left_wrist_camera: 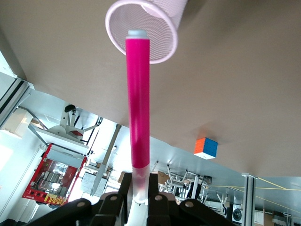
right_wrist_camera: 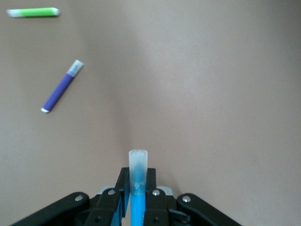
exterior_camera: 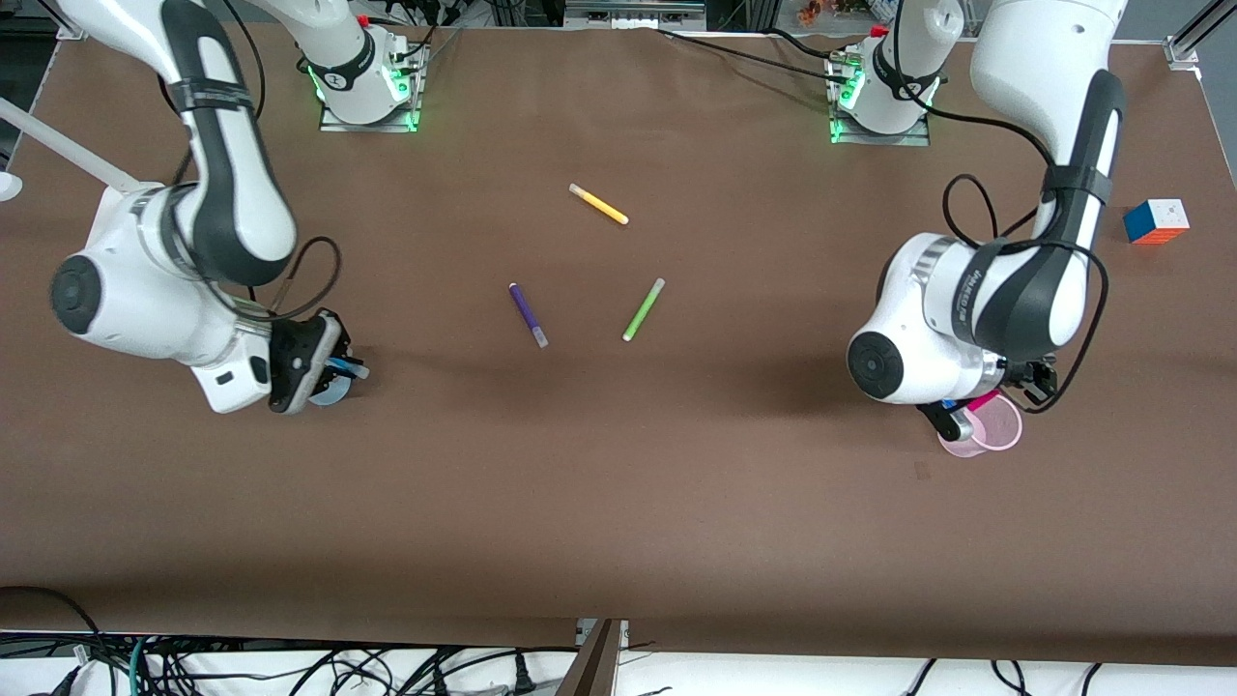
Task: Place pink and blue markers in matching cups
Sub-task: 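Carry the blue marker to the blue cup while the left gripper carries pink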
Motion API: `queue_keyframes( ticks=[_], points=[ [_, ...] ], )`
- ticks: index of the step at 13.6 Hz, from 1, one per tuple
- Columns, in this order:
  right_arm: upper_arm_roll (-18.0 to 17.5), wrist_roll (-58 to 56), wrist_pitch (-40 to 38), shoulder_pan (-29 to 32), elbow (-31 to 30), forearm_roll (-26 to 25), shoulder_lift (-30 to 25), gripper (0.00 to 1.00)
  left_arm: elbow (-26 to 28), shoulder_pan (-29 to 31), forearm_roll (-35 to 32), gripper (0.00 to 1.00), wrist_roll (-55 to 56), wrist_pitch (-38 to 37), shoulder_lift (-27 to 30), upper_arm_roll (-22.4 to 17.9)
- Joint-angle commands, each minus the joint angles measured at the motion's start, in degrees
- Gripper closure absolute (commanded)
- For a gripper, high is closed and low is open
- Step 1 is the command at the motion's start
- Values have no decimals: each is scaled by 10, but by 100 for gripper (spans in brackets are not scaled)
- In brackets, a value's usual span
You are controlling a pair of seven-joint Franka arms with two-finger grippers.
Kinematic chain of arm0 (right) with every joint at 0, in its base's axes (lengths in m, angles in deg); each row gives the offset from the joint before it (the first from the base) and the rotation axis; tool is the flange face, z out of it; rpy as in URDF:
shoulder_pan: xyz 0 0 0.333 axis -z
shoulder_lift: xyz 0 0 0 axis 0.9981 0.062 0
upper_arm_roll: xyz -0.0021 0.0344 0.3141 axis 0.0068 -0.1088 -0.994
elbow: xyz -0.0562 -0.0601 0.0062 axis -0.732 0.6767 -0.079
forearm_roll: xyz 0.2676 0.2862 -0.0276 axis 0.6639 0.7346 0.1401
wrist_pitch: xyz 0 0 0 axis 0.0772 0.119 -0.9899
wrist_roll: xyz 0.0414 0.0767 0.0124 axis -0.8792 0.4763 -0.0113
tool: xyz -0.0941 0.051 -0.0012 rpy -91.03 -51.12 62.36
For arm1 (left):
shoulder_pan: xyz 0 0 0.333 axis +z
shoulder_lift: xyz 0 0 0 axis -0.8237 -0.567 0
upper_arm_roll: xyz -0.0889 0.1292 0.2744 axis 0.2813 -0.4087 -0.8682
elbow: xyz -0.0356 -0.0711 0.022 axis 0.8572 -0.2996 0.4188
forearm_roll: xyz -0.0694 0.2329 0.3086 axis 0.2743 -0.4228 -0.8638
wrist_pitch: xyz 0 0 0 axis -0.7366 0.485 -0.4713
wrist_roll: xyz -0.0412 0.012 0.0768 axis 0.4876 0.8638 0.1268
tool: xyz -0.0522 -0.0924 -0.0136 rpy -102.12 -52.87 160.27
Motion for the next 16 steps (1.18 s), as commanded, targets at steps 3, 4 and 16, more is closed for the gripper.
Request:
queue_keyframes(
  ticks=[3, 4, 16],
  points=[
    [2, -215, -77, 79, 2, 123, 4, 100, -7, 59, -11, 84, -33, 71, -30, 3],
    [2, -241, -85, 90, 2, 142, 8, 100, -7, 61, -12, 84, -32, 72, -34, 3],
    [1, -399, -167, 153, -1, 238, 51, 100, 19, 66, -12, 77, -28, 111, -38, 3]
  ],
)
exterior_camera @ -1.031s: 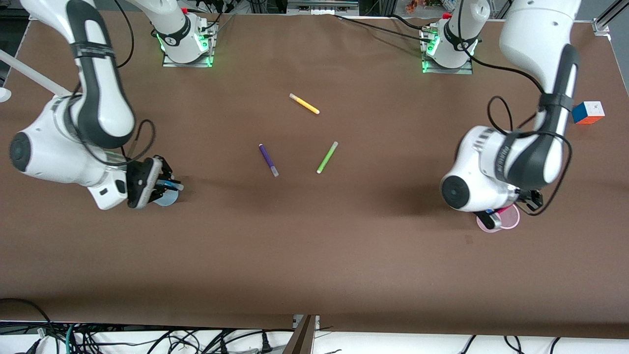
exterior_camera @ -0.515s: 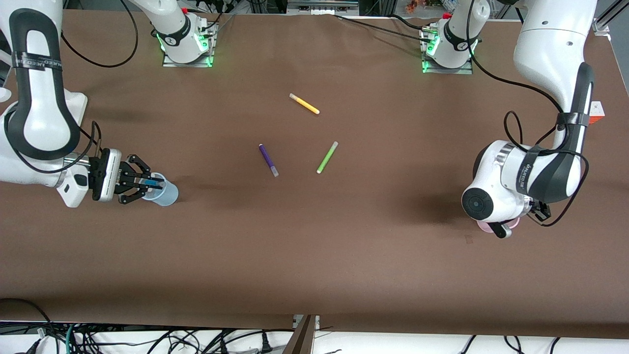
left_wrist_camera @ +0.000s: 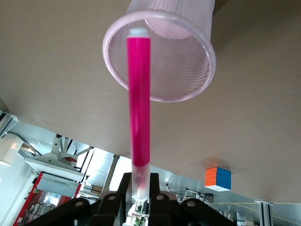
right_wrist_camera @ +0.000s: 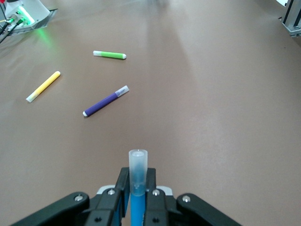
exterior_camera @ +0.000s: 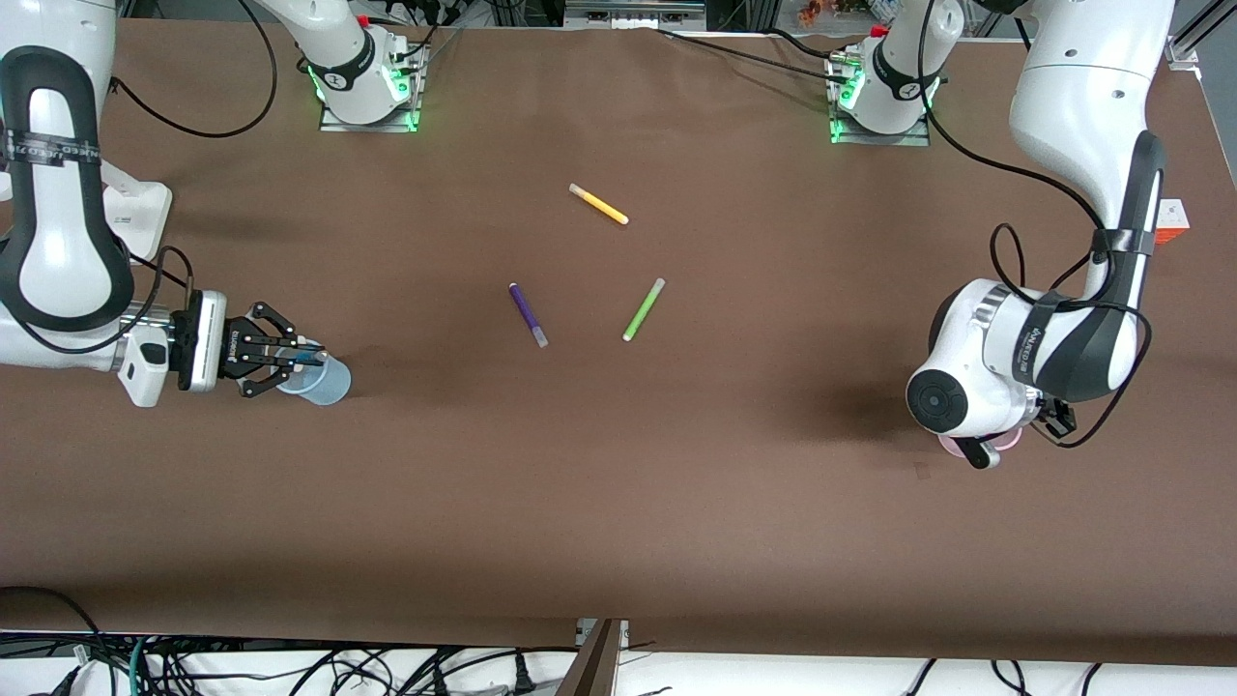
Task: Place pink and blue markers in matching cups
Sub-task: 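Carry the blue marker to the blue cup while the left gripper carries pink, then drop the blue marker into the blue cup while the left gripper drops pink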
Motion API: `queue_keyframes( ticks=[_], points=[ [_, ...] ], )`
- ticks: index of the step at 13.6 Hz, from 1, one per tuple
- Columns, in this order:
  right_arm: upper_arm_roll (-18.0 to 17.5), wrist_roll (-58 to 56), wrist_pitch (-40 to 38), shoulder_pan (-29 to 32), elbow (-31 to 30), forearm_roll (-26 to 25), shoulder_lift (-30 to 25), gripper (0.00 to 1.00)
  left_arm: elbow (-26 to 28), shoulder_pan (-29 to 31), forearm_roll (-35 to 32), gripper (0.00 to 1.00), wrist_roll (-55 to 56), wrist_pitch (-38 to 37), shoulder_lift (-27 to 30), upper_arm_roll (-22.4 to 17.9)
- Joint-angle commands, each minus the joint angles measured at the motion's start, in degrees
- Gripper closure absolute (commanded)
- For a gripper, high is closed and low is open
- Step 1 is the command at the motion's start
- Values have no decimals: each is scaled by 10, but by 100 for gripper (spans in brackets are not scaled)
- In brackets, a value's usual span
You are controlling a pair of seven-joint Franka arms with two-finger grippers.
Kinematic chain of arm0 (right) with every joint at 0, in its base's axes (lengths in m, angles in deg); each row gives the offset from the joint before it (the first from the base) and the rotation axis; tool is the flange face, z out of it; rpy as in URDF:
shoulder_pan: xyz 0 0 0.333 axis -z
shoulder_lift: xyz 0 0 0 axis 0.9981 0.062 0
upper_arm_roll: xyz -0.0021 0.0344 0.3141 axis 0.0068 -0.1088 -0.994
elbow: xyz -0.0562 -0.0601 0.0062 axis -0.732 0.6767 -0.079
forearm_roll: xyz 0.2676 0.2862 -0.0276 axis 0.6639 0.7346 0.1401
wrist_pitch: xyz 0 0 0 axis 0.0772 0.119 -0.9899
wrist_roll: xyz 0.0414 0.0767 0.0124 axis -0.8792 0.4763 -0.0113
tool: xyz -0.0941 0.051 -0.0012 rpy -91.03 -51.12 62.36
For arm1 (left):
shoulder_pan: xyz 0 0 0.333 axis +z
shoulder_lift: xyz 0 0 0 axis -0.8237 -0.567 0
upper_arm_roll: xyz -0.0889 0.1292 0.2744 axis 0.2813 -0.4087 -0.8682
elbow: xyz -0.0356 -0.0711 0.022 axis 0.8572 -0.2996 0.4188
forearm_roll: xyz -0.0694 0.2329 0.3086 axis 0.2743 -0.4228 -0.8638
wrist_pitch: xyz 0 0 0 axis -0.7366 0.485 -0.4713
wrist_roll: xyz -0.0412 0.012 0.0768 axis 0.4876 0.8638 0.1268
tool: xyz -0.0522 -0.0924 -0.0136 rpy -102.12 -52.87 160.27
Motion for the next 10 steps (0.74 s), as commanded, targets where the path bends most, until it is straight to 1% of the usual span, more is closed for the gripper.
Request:
queue_keyframes(
  ticks=[1, 3, 4, 5, 6, 7, 9, 10],
  points=[
    [-5, -31, -23, 20, -1, 20, 7, 100, 7, -2, -12, 77, -8, 5, 4, 0],
    [-5, -46, -36, 27, -1, 34, 16, 100, 14, -1, -12, 77, -8, 4, 4, 1],
    [-5, -47, -41, 32, -1, 35, 21, 100, 14, -1, -12, 72, -8, 1, 5, 4],
    [-5, -47, -41, 34, -1, 35, 22, 100, 13, -2, -12, 60, -8, 1, 6, 4],
    [-5, -47, -42, 34, -1, 35, 26, 100, 12, -2, -2, 25, -6, 0, 9, 5],
    [-5, -48, -43, 35, -1, 35, 30, 100, 8, 6, 10, 0, -9, 0, 12, 7],
    [-5, -49, -44, 42, -1, 35, 33, 100, -5, 6, 81, 0, -3, 0, 30, 8],
    [-5, -45, -45, 42, -1, 35, 33, 74, -12, 6, 105, 0, 5, -2, 33, 9]
  ],
)
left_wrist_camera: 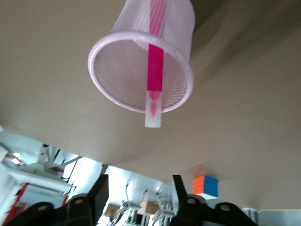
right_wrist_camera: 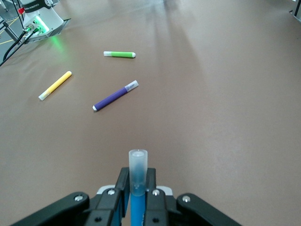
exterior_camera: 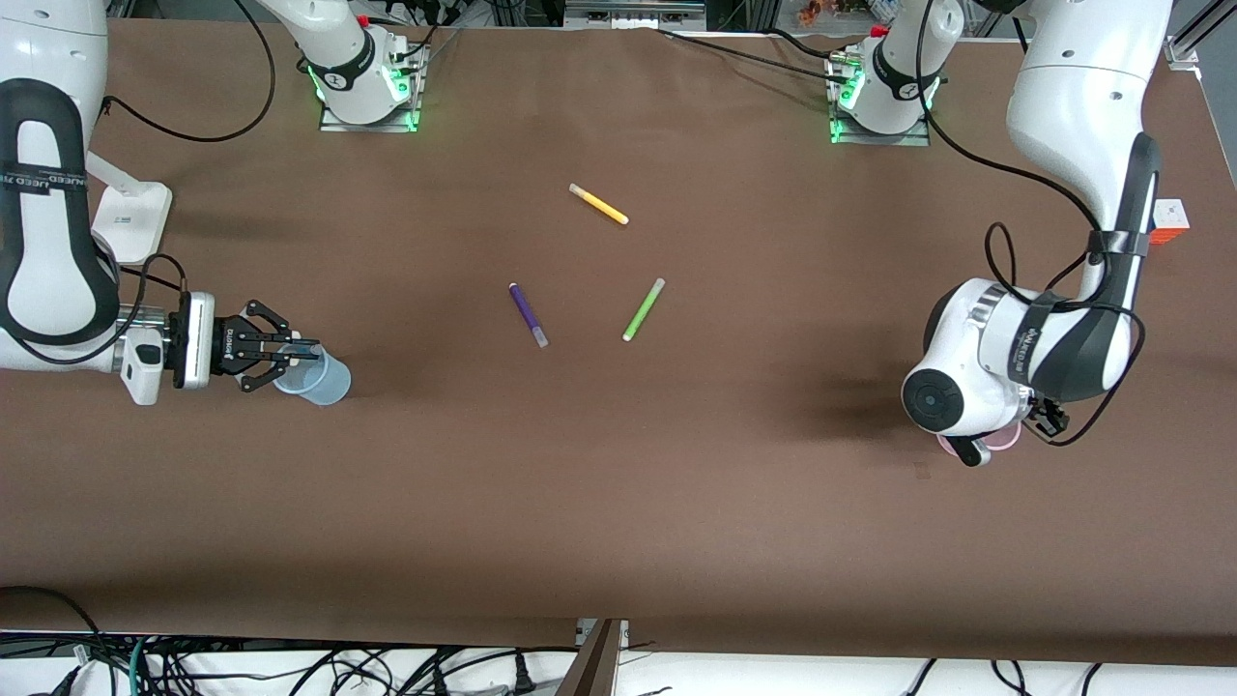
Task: Place pink and blue markers in matching cups
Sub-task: 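Drop the blue marker into the blue cup while the left gripper drops pink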
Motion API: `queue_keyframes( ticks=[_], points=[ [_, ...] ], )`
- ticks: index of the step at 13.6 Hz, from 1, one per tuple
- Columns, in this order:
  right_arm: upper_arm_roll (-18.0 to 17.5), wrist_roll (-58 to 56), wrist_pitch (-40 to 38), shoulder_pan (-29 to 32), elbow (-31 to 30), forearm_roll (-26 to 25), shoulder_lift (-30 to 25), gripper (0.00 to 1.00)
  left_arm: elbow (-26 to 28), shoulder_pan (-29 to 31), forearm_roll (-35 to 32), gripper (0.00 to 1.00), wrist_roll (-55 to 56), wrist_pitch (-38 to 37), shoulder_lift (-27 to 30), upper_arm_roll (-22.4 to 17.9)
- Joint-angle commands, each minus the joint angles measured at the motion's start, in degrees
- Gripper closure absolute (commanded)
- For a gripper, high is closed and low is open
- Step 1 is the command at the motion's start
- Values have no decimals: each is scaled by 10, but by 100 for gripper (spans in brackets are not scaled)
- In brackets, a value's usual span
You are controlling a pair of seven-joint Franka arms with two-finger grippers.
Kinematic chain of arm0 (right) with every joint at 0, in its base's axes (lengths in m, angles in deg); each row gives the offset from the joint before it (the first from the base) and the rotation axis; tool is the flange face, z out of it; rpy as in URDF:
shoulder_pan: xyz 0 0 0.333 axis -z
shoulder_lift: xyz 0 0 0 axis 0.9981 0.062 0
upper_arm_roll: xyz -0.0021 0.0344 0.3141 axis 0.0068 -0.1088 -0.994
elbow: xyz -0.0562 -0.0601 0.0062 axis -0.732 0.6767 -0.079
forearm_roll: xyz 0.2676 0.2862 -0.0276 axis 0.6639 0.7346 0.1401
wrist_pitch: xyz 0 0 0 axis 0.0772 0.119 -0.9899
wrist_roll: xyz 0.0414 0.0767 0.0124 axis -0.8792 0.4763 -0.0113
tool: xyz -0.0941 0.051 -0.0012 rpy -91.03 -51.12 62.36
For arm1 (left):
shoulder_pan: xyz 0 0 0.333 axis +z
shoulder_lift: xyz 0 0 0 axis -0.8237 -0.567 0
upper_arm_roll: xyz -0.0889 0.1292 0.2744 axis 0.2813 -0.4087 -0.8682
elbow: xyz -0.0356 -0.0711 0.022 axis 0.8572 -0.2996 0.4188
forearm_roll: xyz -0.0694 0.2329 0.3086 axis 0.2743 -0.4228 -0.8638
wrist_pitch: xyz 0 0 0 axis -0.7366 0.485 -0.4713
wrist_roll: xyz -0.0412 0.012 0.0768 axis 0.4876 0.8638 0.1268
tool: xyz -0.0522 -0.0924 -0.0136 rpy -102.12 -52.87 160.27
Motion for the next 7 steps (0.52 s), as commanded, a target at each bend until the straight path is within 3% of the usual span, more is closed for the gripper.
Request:
queue_keyframes(
  ticks=[1, 2, 7],
  points=[
    [-5, -7, -16, 14, -1, 18, 0, 15, -8, 5, 69, 0, 18, -2, 31, 4],
    [-5, -2, -16, 18, 2, 18, 0, 0, -10, 6, 101, 0, 44, -2, 38, 4],
    [-6, 154, -23, 15, 50, 5, -9, 0, -13, 23, 286, 0, 192, -1, 72, 0]
  ],
)
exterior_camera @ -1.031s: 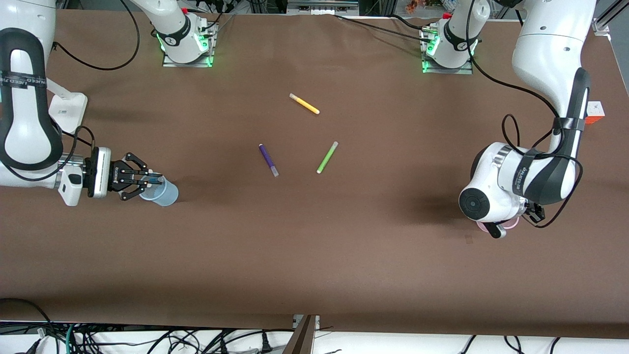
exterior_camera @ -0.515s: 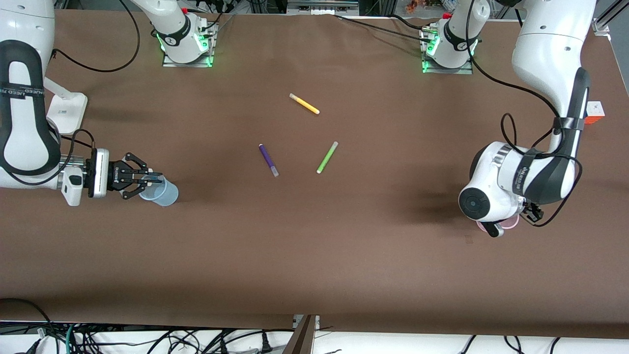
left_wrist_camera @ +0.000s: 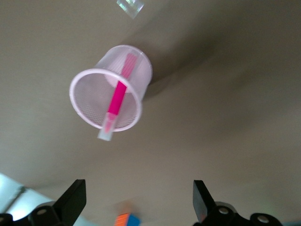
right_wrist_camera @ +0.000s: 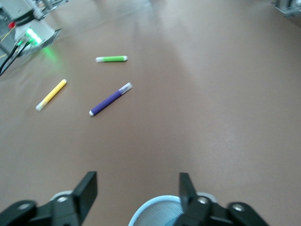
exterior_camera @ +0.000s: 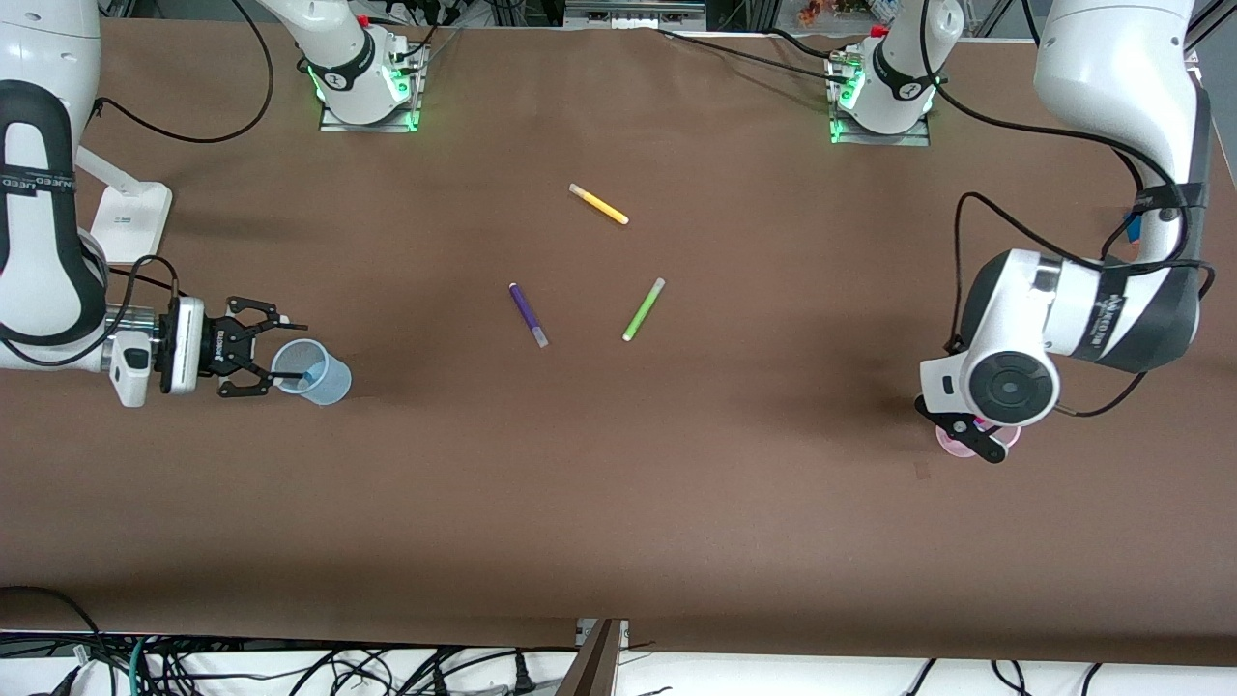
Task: Place pink and blue markers in matching cups
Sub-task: 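Drop the blue marker into the blue cup while the left gripper drops pink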
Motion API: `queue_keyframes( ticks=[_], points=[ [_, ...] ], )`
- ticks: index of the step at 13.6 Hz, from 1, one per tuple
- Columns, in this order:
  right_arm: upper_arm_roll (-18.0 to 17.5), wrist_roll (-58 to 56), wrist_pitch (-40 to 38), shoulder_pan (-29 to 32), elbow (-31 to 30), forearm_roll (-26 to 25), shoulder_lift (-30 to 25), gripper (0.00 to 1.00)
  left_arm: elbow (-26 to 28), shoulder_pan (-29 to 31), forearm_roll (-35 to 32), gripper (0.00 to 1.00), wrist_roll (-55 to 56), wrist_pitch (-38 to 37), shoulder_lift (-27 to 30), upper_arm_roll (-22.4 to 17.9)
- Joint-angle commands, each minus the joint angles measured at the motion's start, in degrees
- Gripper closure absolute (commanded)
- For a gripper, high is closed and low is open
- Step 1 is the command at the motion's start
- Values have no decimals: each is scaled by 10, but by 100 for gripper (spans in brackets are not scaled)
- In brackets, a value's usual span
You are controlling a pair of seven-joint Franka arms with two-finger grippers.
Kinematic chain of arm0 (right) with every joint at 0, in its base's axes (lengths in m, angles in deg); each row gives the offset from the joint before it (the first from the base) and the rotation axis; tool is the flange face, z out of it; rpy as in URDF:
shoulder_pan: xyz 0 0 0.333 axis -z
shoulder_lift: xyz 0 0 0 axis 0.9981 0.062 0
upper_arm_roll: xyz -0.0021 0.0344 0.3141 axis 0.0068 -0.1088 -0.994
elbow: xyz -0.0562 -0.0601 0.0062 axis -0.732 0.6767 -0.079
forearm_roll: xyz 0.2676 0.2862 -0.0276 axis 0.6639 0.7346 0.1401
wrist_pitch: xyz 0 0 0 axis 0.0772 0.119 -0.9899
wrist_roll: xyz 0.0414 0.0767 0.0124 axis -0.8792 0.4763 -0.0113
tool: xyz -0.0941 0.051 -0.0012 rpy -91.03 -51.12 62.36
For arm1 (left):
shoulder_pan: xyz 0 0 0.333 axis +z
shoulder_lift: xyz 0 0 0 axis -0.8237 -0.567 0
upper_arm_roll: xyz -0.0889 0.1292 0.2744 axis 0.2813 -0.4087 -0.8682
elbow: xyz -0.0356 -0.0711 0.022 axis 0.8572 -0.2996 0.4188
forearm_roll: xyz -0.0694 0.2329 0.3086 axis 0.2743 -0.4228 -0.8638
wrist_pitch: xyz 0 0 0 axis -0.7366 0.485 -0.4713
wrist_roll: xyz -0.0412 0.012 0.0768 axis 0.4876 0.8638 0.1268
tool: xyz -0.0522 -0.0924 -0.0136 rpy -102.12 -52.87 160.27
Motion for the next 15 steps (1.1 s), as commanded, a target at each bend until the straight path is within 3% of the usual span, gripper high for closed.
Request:
queue_keyframes(
  ticks=[1, 4, 10, 12, 15],
  points=[
    [-6, 130, -32, 2, 47, -19, -9, 0, 2, 23, 102, 0, 71, 1, 29, 2],
    [-8, 279, -49, 2, 103, -83, -9, 0, -38, 28, 146, 0, 75, 0, 38, 2],
    [-9, 573, -137, -7, 204, -185, -9, 0, -34, 47, 166, 0, 73, -1, 38, 6],
    [-9, 645, -151, -15, 219, -214, -9, 0, -32, 58, 221, 0, 74, -3, 62, 3],
    [-7, 810, -180, -48, 228, -248, -18, 0, -32, 63, 229, 0, 74, -36, 115, 7]
  ],
)
